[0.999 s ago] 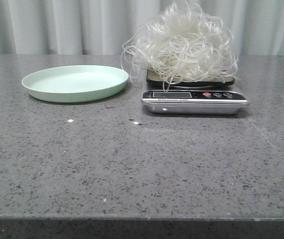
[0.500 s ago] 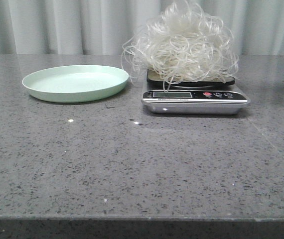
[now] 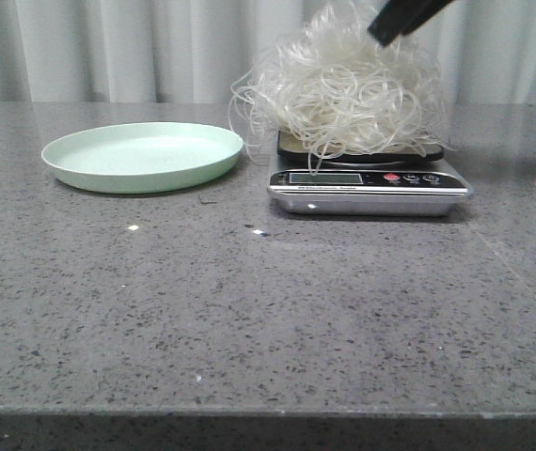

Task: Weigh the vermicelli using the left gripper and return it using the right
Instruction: 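Lower the right gripper onto the vermicelli on the scale and grasp, then lift the vermicelli with the right gripper and carry it to the plate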

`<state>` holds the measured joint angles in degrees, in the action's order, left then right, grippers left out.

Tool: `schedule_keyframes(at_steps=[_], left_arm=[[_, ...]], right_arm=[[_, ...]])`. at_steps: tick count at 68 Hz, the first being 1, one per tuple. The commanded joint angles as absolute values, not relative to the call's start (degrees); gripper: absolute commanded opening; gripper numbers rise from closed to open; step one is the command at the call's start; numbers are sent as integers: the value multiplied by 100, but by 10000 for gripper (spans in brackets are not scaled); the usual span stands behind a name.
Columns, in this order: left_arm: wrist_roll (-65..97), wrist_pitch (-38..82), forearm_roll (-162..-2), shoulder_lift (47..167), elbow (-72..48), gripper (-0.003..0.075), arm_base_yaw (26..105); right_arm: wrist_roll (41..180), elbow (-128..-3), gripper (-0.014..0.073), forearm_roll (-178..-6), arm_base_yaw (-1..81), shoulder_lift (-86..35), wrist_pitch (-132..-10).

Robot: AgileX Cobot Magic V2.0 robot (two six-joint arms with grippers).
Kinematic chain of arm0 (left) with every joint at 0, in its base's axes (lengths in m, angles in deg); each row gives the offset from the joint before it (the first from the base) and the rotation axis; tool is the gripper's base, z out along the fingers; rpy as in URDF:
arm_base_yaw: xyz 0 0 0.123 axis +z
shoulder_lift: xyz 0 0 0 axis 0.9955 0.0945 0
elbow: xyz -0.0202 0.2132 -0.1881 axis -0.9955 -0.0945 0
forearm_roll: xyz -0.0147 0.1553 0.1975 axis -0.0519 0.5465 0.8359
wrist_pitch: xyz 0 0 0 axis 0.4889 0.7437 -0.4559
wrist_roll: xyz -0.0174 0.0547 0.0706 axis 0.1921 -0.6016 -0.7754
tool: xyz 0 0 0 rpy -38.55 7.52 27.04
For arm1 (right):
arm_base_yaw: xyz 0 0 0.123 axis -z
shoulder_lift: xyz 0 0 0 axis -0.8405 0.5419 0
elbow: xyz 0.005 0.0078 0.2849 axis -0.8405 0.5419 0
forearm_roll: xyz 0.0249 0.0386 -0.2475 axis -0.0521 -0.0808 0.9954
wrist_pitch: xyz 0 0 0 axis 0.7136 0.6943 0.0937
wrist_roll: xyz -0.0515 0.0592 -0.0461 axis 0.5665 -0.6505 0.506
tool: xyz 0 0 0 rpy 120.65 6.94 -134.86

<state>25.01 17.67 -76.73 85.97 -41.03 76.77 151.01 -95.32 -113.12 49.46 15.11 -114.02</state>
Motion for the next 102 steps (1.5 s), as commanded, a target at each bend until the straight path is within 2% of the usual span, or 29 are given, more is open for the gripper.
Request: schedule_keyframes(at_steps=[1, 29, 35, 36, 37, 38, 43, 47, 70, 88, 102], left_arm=[[2568, 1378, -7753, 8577, -3939, 136, 7671], [2568, 1378, -7764, 8577, -3939, 136, 7671], [2568, 1378, -7764, 8577, -3939, 136, 7671], [2568, 1378, -7764, 8577, -3939, 136, 7671], [2568, 1378, -7764, 8577, -3939, 136, 7671], [2568, 1378, -7764, 8577, -3939, 136, 7671], [2568, 1378, -7764, 8577, -3939, 136, 7671], [2568, 1378, -7764, 8577, -3939, 136, 7671], [2568, 1378, -7764, 8577, -3939, 136, 7671], [2568, 1378, -7764, 8577, -3939, 136, 7671], [2568, 1378, -7764, 8577, -3939, 136, 7671]], right_arm=[[15266, -9762, 499, -11571, 4946, 1543, -11056], [15266, -9762, 476, -11578, 4946, 2329, -11058], [15266, -9762, 363, -11578, 4946, 2335, -11110], [15266, -9774, 312, -11578, 4946, 2335, -11135], [15266, -9775, 312, -11578, 4946, 2335, -11140], [15266, -9793, 258, -11578, 4946, 2335, -11155], [15266, -9800, 137, -11588, 4946, 2323, -11163], [15266, -9800, 161, -11594, 4946, 2318, -11163], [15266, -9981, 160, -11599, 4946, 1860, -11196], [15266, -10677, 158, -11715, 4946, 1384, -11209], [15266, -11505, 158, -12758, 4862, 1300, -11254]])
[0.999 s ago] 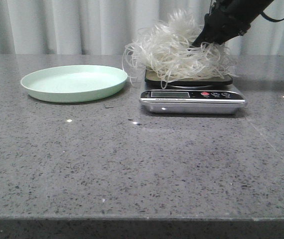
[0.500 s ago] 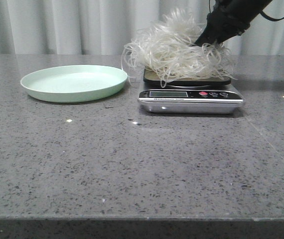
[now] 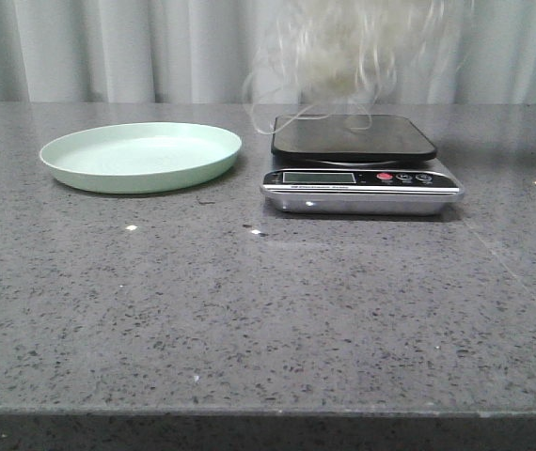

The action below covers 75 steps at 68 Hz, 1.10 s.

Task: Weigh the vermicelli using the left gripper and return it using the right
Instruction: 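Lift the vermicelli with the right gripper and carry it to the plate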

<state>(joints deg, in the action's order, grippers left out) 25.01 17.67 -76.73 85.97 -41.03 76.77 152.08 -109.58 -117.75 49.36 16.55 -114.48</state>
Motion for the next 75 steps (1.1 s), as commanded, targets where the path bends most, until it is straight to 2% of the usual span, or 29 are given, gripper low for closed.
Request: schedule_keyframes(at_steps=[1, 16, 34, 55, 75], left_arm=[[2568, 1378, -7764, 8577, -3939, 136, 7671], [2568, 1378, -7764, 8577, -3939, 136, 7671], [2568, 1378, -7764, 8577, -3939, 136, 7671], [2568, 1378, -7764, 8577, -3939, 136, 7671], [2568, 1378, -7764, 8577, -3939, 136, 7671]], right_arm=[[15266, -11524, 158, -12788, 4851, 1300, -11244], [15266, -11726, 158, -13274, 4112, 1455, -10547], [15266, -11726, 150, -13313, 3266, 2227, -9826], [15266, -11726, 150, -13525, 3100, 2937, -9663], [15266, -11726, 150, -13736, 3100, 3032, -9626]])
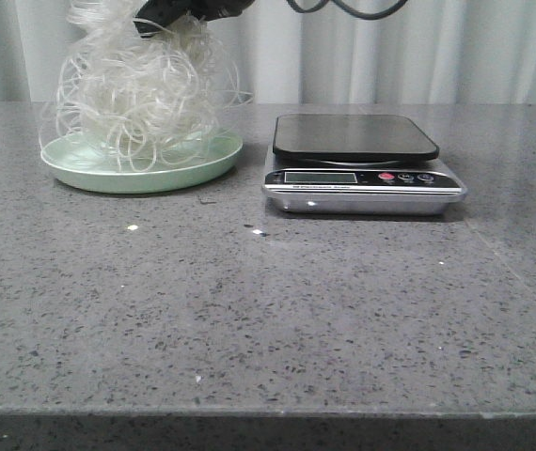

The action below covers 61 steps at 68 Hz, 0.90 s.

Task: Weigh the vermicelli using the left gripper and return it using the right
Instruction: 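Lift the vermicelli with the right gripper and carry it to the plate, then release the vermicelli onto the green plate with the right gripper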

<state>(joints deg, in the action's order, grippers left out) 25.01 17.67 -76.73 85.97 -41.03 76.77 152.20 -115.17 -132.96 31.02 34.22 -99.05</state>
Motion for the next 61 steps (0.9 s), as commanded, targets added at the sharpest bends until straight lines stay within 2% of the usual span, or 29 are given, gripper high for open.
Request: schedule_keyframes(at_steps=[1, 7, 17, 23, 44, 61], left_arm=[[2568, 1378, -7764, 8577, -3939, 136, 7671], [2568, 1378, -7764, 8577, -3939, 136, 7671], [2568, 1378, -7764, 8577, -3939, 136, 7671], [2568, 1378, -7764, 8577, -3939, 136, 7671], [2568, 1378, -7764, 8577, -3939, 136, 7671], [2568, 1378, -7764, 8577, -3939, 136, 7671]], right_arm=[[15266, -11726, 150, -13736, 3100, 3032, -9626], [15260, -11726, 187, -13741, 3100, 3032, -9644], [15240, -11726, 423, -13788, 3100, 3032, -9659], [15121, -11726, 503, -13788, 3100, 3026, -9680], [15005, -11726, 508, -13777, 3117, 2904, -10329], [14977, -11732, 508, -13687, 3360, 2674, -10310]])
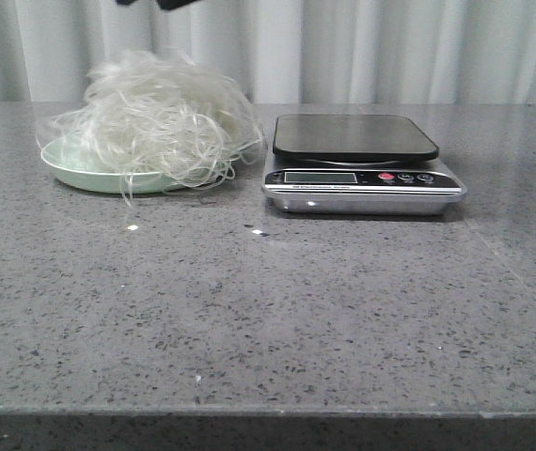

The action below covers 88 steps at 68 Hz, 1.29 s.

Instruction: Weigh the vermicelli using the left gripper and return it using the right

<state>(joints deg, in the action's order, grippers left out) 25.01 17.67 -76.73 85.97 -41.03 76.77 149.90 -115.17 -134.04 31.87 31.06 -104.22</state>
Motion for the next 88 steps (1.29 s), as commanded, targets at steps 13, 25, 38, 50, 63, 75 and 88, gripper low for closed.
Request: schedule_keyframes(at_steps=[13, 25, 38, 50, 63, 75, 88], left_arm=[[2568, 1411, -7771, 8577, -3939, 136, 7671], [2568, 1421, -7771, 8577, -3939, 136, 7671], [2568, 1421, -7771, 8577, -3939, 136, 7671], [2568, 1421, -7771, 8577, -3939, 136, 7671], [2568, 1421, -7771, 8551, -3939, 136, 7671], [2568, 1411, -7771, 8511, -3939, 136, 7671], [2568, 1411, -7771, 8511, -3939, 136, 7671]], right_arm=[[14725, -11732, 504, -13699, 3638, 2563, -10555], [14725, -11732, 314, -13693, 3892, 2190, -10794], [14705, -11732, 151, -13693, 4315, 1714, -10942], [14145, -11701, 153, -13688, 4830, 1291, -10838], [13741, -11046, 153, -13561, 5457, 763, -10646], [13736, -9777, 153, -13299, 5755, 48, -9994], [13736, -8161, 153, -13066, 5856, -891, -8698]])
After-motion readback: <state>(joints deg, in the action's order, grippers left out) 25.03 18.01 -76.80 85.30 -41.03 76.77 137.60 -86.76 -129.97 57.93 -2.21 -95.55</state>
